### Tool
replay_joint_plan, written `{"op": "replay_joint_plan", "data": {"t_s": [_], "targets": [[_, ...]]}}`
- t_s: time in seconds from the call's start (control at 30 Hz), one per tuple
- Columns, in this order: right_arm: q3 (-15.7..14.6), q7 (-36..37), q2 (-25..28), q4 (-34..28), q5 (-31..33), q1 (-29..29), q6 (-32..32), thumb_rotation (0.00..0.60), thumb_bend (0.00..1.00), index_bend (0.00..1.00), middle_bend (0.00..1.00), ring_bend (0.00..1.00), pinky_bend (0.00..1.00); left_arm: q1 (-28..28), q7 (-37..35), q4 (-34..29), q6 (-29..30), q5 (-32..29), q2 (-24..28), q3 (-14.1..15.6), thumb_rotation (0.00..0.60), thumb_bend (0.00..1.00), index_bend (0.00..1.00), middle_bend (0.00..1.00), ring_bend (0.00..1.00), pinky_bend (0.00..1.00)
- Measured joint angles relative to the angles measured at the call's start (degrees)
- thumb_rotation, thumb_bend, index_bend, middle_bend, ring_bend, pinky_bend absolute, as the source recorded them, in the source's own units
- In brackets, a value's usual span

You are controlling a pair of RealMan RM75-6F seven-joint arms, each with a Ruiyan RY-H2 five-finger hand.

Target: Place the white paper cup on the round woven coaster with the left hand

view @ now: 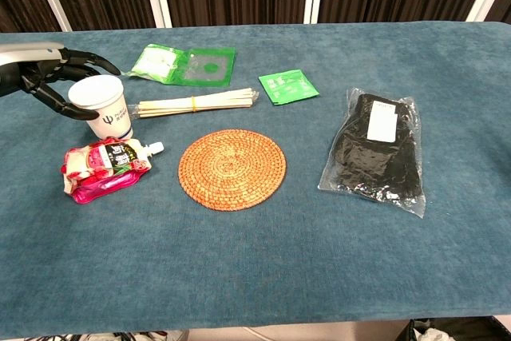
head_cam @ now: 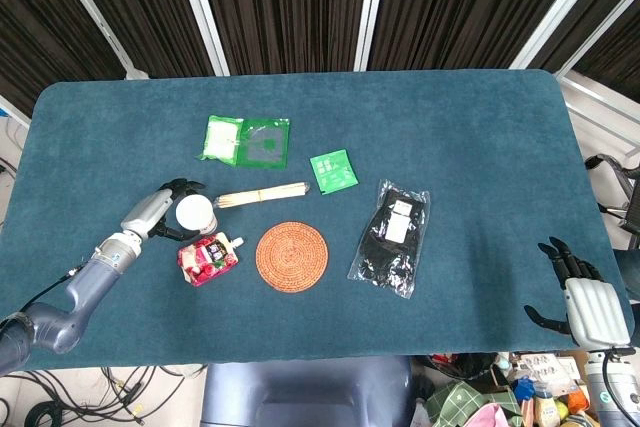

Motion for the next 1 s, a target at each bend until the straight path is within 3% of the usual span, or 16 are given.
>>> {"op": "replay_joint_plan", "data": {"t_s": [1.0], "targets": [[0.02, 0.02, 0.08, -0.11, 0.23, 0.09, -0.29, 0.600, 0.11, 0.13, 0.04, 0.18, 0.19, -0.08, 1.80, -0.35, 0.36, -0.38, 0.35, 0.11, 0.600, 0.25, 0.20, 0.29, 0.00, 0.00]]}}
